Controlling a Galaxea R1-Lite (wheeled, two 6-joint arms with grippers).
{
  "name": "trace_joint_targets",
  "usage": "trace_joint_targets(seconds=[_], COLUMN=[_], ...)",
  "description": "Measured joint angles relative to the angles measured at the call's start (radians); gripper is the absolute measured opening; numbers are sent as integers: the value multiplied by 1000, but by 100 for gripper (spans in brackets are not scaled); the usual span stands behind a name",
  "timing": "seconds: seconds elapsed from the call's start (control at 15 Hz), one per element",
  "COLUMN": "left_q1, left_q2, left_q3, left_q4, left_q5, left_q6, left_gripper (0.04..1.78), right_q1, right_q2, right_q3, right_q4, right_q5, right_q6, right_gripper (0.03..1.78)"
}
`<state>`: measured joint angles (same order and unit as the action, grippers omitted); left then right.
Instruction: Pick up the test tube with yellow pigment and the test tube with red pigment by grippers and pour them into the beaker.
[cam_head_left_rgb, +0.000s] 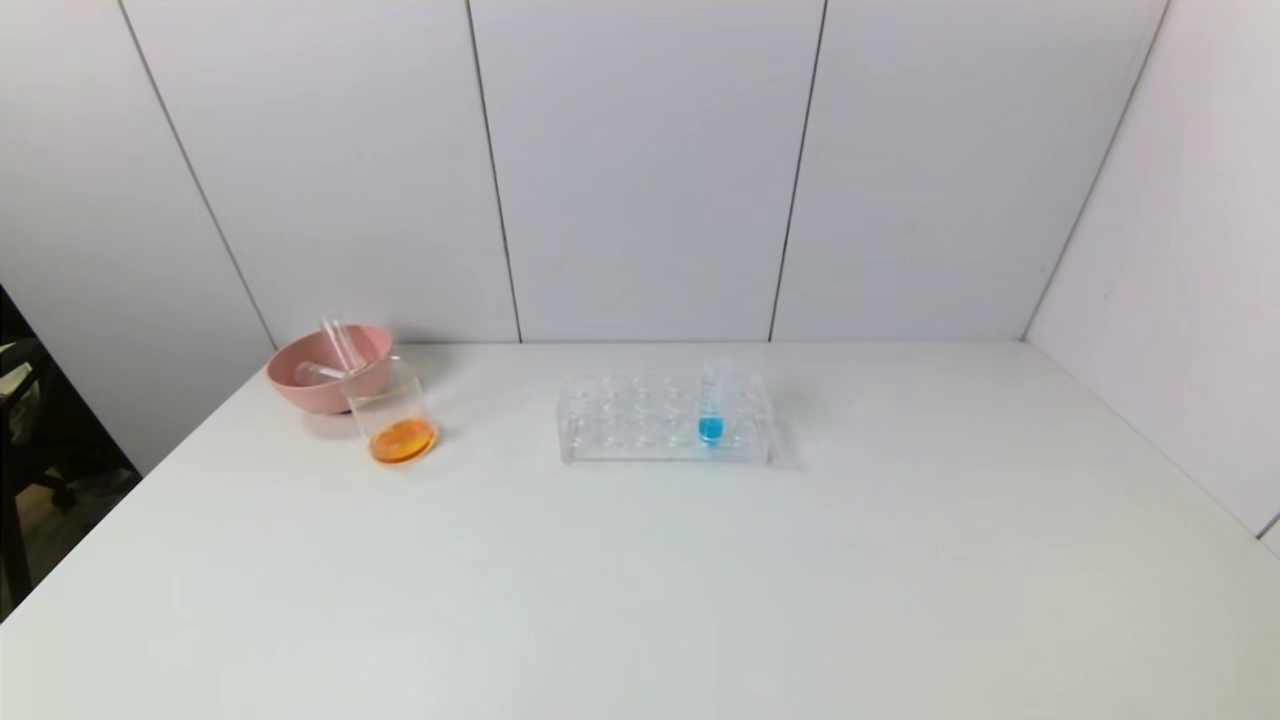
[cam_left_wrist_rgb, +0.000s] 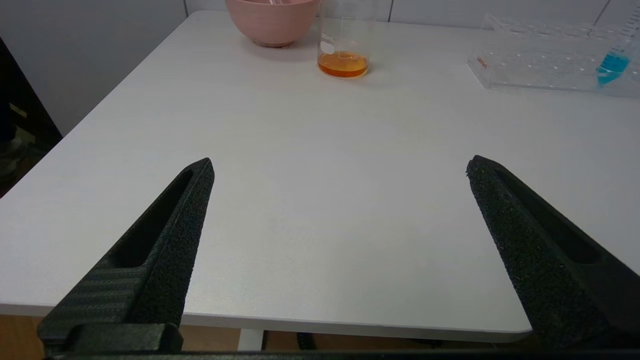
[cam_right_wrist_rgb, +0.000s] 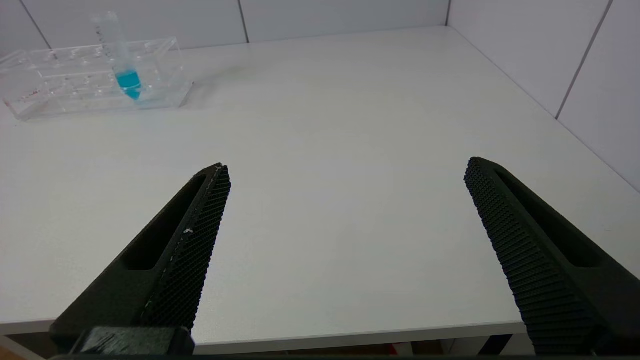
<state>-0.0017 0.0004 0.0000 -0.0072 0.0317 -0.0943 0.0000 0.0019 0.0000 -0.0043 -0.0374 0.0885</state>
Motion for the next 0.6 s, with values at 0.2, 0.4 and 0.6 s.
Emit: trace_joint_targets(seconds=[0.2, 0.4, 0.6], left_q1=[0, 0, 0], left_q2=[0, 0, 0], left_q3=[0, 0, 0], left_q4=[0, 0, 0], left_q5=[0, 0, 0], left_q6=[0, 0, 0], left_gripper=[176, 176, 176], right_q1=[0, 0, 0], right_q2=[0, 0, 0], right_q3=[0, 0, 0], right_q4=[0, 0, 0], right_q5=[0, 0, 0], right_q6=[0, 0, 0], right_gripper=[171, 171, 171])
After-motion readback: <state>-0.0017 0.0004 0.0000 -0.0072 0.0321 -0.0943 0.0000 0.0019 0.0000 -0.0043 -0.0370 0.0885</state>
